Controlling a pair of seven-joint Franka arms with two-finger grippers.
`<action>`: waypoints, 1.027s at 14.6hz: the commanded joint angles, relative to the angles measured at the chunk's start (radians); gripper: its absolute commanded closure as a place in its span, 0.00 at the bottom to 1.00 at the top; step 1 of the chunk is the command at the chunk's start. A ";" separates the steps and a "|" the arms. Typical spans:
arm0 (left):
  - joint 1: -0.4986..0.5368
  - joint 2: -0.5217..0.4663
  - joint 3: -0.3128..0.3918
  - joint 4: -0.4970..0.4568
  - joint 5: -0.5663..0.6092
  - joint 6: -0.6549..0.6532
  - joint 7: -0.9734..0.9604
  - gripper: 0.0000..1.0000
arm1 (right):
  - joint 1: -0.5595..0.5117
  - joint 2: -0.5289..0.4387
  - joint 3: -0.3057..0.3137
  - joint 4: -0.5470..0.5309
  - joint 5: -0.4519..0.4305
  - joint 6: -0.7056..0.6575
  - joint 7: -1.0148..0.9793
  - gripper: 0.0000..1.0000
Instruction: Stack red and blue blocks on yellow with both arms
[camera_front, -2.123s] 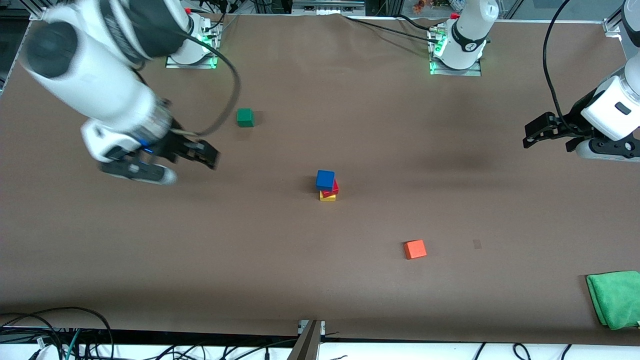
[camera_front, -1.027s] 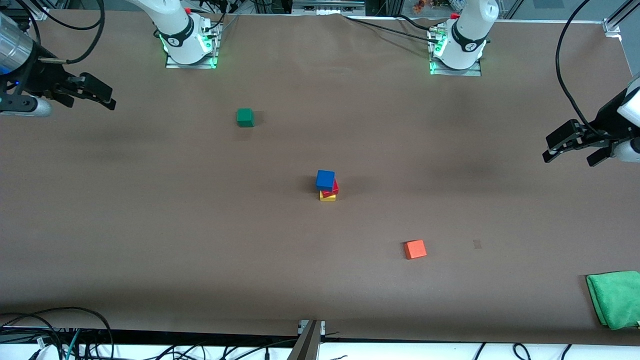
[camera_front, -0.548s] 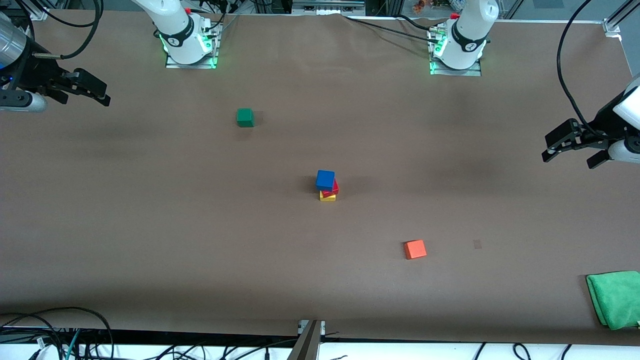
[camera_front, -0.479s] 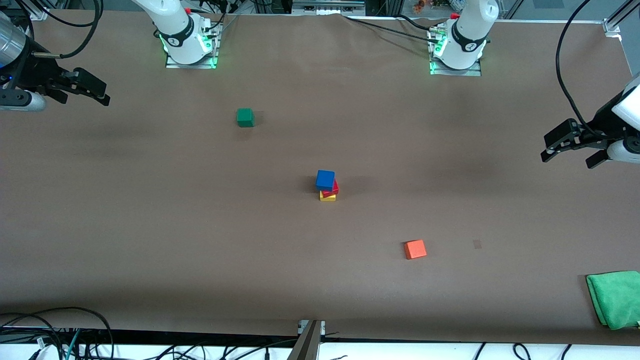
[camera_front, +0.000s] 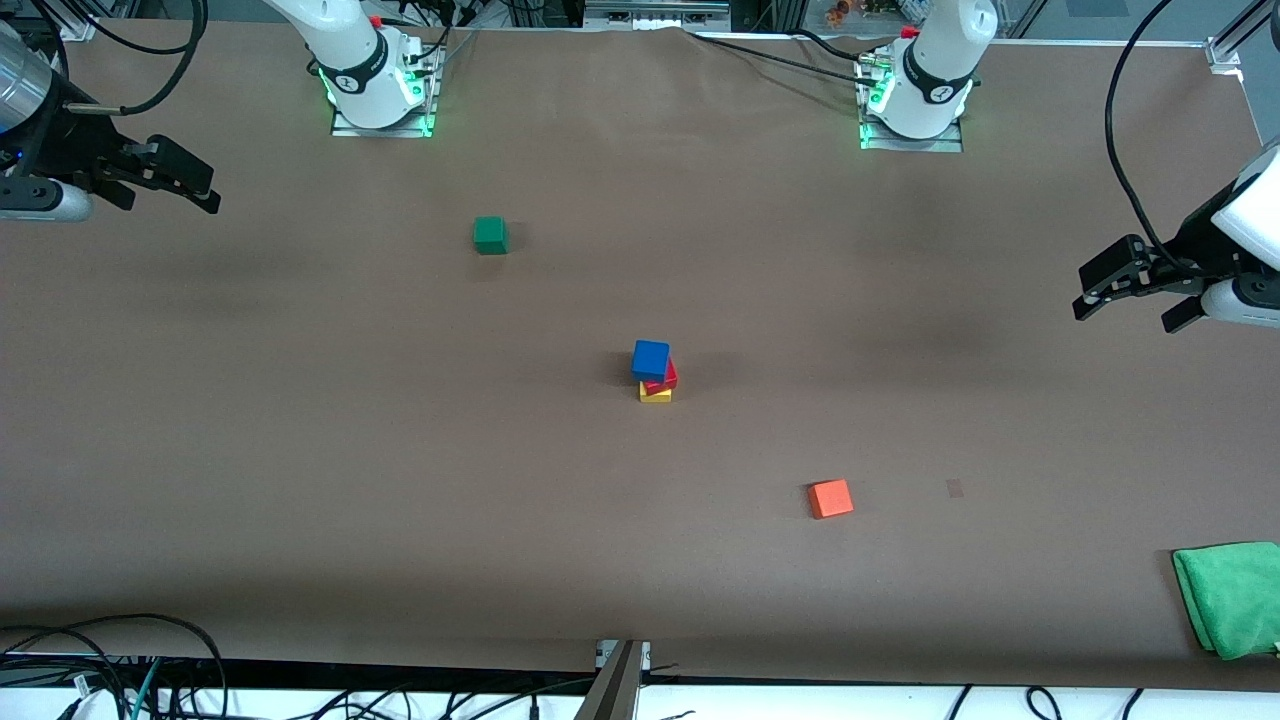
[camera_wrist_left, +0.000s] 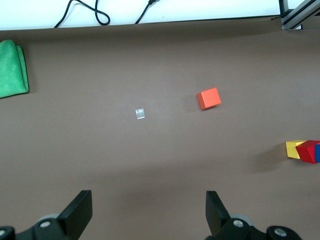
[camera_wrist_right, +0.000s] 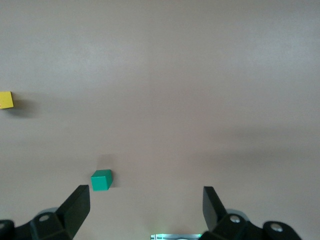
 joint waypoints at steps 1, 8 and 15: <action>-0.006 -0.006 0.002 0.004 0.017 -0.013 -0.016 0.00 | -0.023 0.036 0.013 0.057 -0.012 -0.017 -0.020 0.00; -0.008 -0.007 0.002 0.004 0.017 -0.014 -0.016 0.00 | -0.023 0.031 0.011 0.064 -0.036 -0.026 -0.017 0.00; -0.006 -0.006 0.004 0.002 0.017 -0.014 -0.016 0.00 | -0.025 0.014 -0.018 0.064 -0.027 -0.043 -0.005 0.00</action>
